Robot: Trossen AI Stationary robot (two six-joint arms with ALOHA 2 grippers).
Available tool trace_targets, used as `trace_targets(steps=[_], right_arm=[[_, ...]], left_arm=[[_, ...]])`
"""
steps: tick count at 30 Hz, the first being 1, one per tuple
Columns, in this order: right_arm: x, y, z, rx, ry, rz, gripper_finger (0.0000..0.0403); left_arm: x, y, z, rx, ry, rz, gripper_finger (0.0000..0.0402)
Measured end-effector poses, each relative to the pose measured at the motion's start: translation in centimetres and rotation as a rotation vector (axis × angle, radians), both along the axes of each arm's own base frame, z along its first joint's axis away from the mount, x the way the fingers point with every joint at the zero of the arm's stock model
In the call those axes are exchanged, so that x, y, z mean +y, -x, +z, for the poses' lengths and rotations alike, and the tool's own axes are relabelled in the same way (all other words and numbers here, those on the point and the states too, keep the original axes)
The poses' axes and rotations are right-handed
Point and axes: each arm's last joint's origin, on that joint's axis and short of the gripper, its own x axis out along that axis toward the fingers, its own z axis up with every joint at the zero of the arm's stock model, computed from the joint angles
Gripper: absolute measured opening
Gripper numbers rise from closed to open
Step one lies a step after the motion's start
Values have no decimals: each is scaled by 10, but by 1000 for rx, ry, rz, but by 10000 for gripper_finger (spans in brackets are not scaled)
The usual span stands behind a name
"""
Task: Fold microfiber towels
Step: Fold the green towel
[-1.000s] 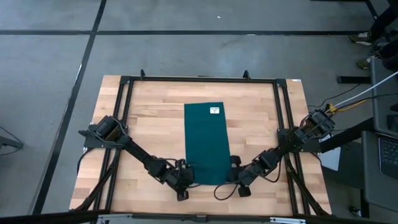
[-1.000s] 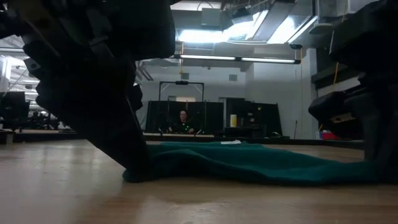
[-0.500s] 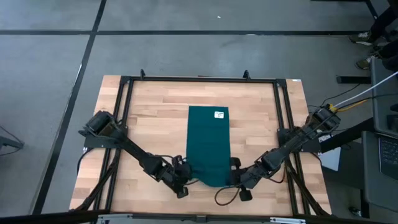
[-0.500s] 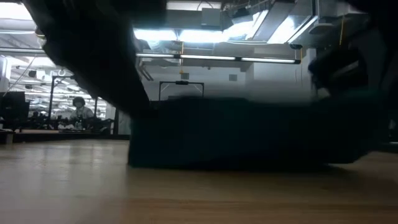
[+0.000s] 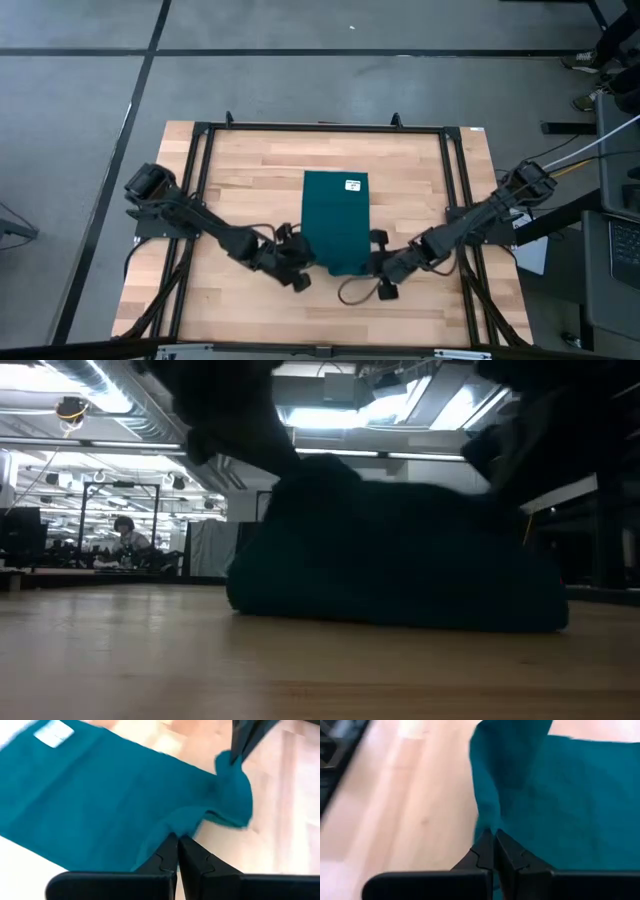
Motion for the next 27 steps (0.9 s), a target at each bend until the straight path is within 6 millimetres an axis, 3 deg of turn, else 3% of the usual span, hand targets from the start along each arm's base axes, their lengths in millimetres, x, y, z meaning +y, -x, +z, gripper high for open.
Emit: trace_targets(steps=[7, 14, 27], right_arm=[[-28, -3, 10, 13, 69, -61, 3], [-58, 7, 43, -65, 110, -172, 3], [-109, -8, 43, -61, 206, -255, 3]], left_arm=[[30, -9, 0, 15, -77, 95, 2], [58, 0, 10, -7, -152, 271, 2], [115, -2, 5, -101, -139, 422, 2]])
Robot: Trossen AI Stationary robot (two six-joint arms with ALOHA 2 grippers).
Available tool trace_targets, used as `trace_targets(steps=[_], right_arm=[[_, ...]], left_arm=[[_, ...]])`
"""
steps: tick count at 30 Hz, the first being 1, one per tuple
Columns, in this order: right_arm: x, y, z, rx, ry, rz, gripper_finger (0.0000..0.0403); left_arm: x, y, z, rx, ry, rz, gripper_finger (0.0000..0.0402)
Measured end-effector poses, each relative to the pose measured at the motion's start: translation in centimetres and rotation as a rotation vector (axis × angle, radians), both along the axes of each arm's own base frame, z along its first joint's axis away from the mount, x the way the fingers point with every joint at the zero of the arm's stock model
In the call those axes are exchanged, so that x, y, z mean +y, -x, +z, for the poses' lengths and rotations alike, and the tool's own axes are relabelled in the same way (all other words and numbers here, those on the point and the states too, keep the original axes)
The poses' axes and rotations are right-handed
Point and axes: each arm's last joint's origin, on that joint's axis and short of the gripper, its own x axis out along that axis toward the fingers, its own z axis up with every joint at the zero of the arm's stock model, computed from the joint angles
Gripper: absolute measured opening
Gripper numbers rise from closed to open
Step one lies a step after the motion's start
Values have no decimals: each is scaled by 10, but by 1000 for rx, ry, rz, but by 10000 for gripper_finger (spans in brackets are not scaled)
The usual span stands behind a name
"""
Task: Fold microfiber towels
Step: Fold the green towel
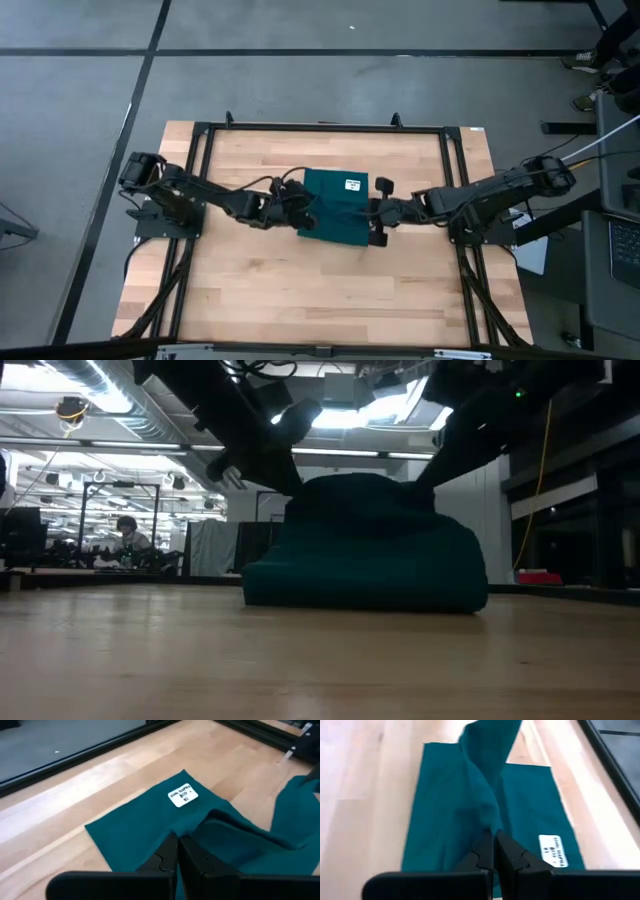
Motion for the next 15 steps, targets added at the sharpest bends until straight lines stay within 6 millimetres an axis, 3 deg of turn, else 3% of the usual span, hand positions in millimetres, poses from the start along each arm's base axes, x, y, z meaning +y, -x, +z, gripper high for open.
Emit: trace_targets(steps=[15], right_arm=[[-39, -4, 0, 20, 57, -84, 3]], left_arm=[[25, -1, -1, 41, -26, 30, 2]])
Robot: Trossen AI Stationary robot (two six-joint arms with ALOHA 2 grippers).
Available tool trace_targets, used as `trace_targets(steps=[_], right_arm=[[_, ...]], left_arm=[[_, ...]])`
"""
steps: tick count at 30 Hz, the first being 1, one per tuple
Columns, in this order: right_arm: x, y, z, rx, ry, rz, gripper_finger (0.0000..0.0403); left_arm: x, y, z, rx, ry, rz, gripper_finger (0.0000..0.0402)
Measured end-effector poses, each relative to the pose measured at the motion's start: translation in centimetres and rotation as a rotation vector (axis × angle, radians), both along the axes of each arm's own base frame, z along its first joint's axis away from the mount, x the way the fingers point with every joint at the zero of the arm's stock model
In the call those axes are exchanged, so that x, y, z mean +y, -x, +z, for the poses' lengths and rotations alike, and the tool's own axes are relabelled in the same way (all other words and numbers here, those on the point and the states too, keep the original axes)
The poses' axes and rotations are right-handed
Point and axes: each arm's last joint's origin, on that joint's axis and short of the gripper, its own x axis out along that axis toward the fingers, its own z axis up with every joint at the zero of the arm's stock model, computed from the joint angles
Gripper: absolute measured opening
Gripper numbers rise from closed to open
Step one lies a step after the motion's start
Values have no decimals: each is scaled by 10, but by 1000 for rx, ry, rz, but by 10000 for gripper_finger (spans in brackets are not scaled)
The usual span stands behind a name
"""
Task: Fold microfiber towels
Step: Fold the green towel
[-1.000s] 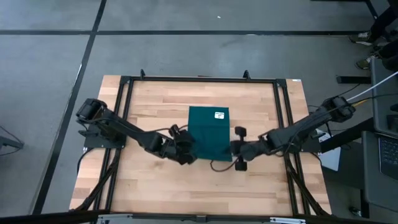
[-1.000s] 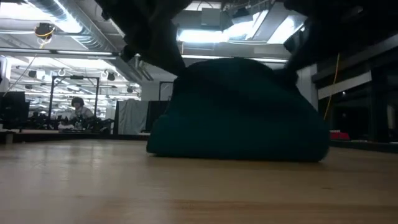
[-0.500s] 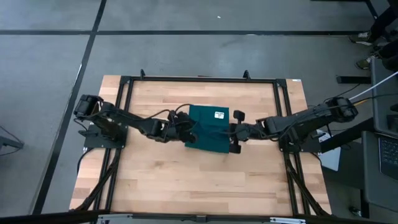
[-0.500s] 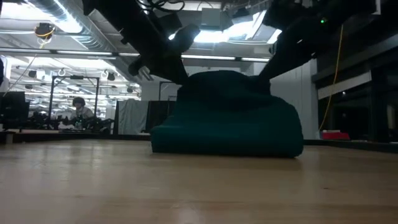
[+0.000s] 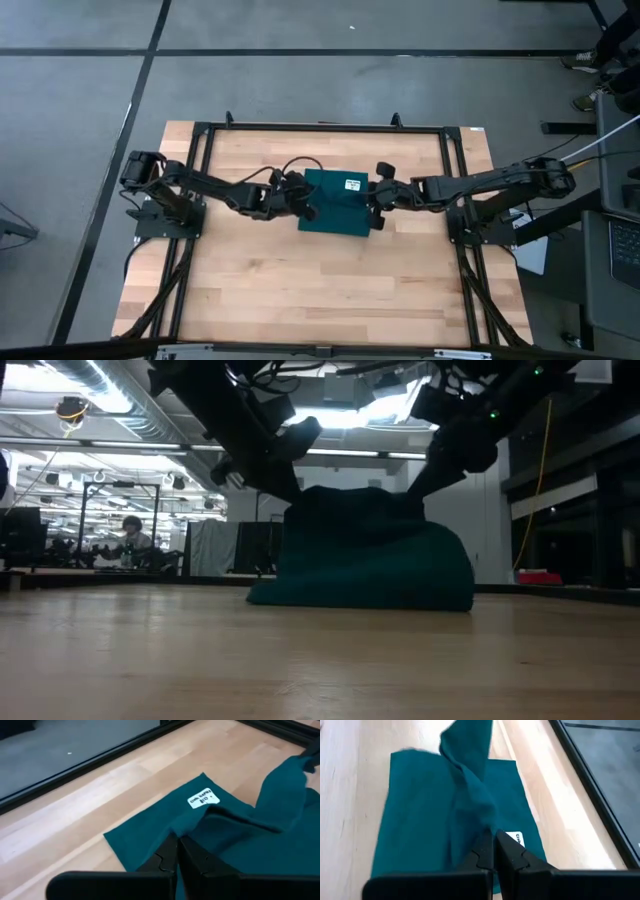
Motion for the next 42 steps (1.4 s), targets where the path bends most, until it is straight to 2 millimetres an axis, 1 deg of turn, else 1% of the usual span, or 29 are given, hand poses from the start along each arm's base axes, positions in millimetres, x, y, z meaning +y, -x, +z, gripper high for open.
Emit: trace_targets(steps=[6, 13, 16, 19, 23, 28, 32, 35, 39, 42], right_arm=[[-11, -2, 0, -26, 24, -13, 3], [-23, 4, -17, -38, -1, -23, 3], [-27, 4, -19, -50, 11, -22, 6], [-34, 4, -18, -69, 27, -44, 23], [-44, 4, -17, -84, 27, -88, 60], [-52, 6, -17, -80, 27, -122, 97], [-53, 7, -18, -69, 24, -132, 115], [-53, 8, -19, -54, 19, -142, 121], [-47, 7, -19, -65, -6, -133, 119], [-42, 6, -19, -71, -18, -125, 108]], left_arm=[[7, 0, 0, 6, -5, 18, 2], [9, 1, -1, 19, -8, 31, 2], [11, 2, -2, 26, -19, 53, 2], [17, 2, -2, 26, -18, 70, 2], [23, -1, 2, 11, -58, 66, 2], [29, -4, 6, -13, -80, 47, 10], [36, -3, 6, -10, -78, 64, 12], [40, -3, 6, -6, -64, 49, 8], [50, -4, 2, -2, 7, 13, 3], [49, -5, 3, -23, -9, 26, 7]])
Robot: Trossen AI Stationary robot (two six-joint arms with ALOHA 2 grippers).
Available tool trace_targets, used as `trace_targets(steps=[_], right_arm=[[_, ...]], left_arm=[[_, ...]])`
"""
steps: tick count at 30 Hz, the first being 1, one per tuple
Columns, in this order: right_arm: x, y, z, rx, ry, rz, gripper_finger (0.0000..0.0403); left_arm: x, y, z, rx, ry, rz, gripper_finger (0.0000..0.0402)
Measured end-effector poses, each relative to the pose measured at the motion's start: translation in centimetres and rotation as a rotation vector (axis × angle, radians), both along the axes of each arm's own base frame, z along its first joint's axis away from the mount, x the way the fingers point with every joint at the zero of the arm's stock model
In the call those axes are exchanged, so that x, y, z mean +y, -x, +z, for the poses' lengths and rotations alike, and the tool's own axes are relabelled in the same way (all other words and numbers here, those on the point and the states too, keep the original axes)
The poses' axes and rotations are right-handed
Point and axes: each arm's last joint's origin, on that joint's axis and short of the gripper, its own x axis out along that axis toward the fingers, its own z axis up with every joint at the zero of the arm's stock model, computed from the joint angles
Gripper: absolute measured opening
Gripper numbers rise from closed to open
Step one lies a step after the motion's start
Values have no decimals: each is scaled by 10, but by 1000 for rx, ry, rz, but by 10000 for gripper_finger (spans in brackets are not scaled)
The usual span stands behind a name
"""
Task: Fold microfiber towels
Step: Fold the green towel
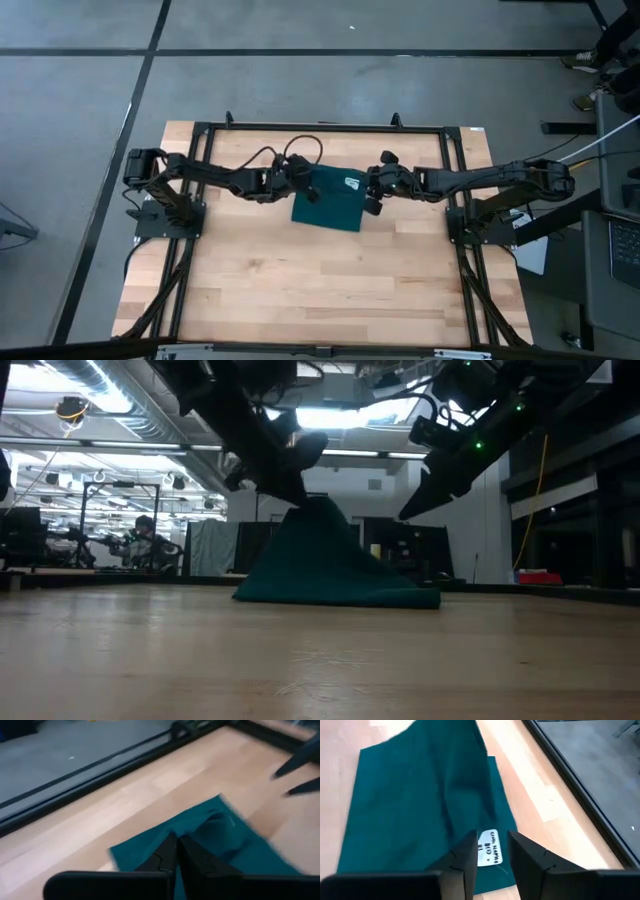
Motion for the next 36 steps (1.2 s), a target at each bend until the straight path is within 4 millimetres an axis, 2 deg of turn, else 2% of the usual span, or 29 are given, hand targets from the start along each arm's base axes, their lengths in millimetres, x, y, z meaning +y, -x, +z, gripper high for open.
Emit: trace_targets(steps=[6, 8, 10, 14, 16, 19, 22, 27, 31, 36], right_arm=[[3, -1, 0, -8, -2, 9, 78], [3, -1, 0, -8, -3, 12, 68], [3, -1, 0, -8, -4, 12, 58], [3, -1, 1, -10, -8, 13, 42], [2, -2, 1, -22, -5, 16, 36], [-5, -2, 3, -37, -8, 27, 28], [-16, -2, 3, -65, -84, 61, 22], [-31, -7, -11, -76, -255, 138, 23], [-40, -10, -26, -35, -303, 140, 46], [-64, -33, -19, -69, -318, 133, 101]], left_arm=[[0, -8, 7, -106, 74, -146, 34], [-1, -7, 17, -174, 100, -174, 46], [-3, -2, 35, -250, 68, -150, 55], [-11, 15, 57, -192, -105, -69, 62], [-15, 18, 63, -190, -113, -115, 62], [-9, 22, 55, -153, -5, -131, 56], [-6, 21, 43, -115, 42, -97, 46], [-11, 9, 25, -102, 111, -114, 27], [-22, 7, 15, -64, 129, -110, 17], [-38, 16, 19, -32, 124, -87, 9]])
